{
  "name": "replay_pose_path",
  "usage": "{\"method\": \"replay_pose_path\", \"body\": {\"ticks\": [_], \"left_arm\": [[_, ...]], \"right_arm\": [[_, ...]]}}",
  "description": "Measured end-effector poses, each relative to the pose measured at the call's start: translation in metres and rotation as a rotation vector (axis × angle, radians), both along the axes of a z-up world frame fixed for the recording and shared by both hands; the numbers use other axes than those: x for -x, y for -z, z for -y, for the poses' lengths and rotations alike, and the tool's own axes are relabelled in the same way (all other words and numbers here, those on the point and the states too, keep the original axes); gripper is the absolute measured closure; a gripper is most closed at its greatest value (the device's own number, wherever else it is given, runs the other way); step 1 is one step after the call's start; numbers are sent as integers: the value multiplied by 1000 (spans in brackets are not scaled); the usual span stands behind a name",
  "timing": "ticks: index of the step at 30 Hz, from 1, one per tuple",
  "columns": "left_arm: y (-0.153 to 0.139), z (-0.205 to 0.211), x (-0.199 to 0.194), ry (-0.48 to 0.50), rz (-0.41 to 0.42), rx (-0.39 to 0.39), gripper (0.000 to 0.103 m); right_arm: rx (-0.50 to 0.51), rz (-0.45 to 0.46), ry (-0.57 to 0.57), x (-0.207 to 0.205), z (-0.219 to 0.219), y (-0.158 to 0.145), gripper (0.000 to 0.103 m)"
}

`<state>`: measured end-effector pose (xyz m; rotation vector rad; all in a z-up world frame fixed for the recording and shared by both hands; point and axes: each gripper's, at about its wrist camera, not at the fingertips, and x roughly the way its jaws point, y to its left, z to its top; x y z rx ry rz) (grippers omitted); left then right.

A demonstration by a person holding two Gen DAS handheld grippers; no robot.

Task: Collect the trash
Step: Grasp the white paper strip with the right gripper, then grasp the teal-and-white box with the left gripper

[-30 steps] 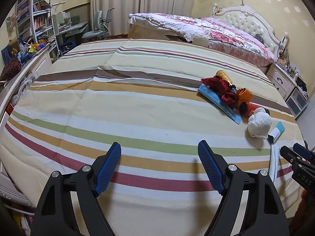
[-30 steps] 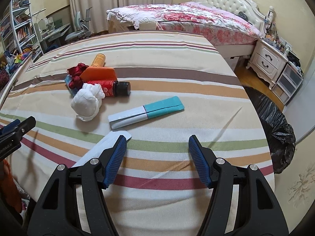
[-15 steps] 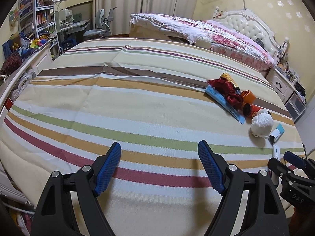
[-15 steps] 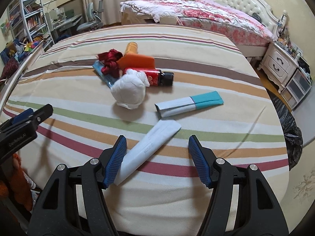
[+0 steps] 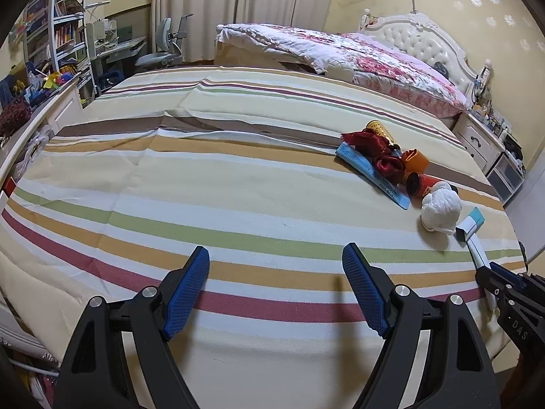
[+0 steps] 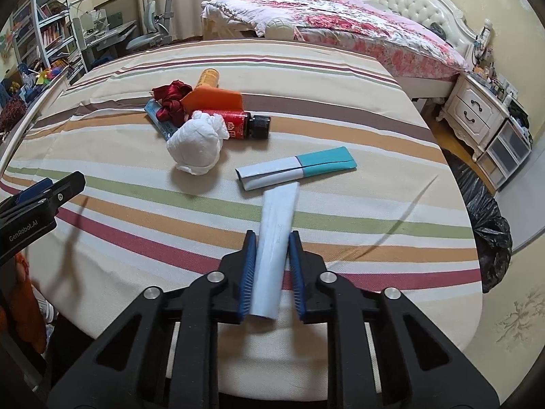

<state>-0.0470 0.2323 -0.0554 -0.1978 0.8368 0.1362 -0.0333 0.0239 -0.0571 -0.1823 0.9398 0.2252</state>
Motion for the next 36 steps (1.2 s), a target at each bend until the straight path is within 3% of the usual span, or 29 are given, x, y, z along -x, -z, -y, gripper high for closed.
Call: {"method": "replay_pose_path", "body": {"ticks": [8,21,36], "left_arm": [[-5,20,-2,53,7,-8,25],[-10,90,-13,211,7,-44,25],[-14,166,-45,342,7,-98,25]], "right_arm": [[20,29,83,-13,31,0,86],[-1,68,186,-34,90,1,86],[-81,65,152,-40,113,0,86]]}}
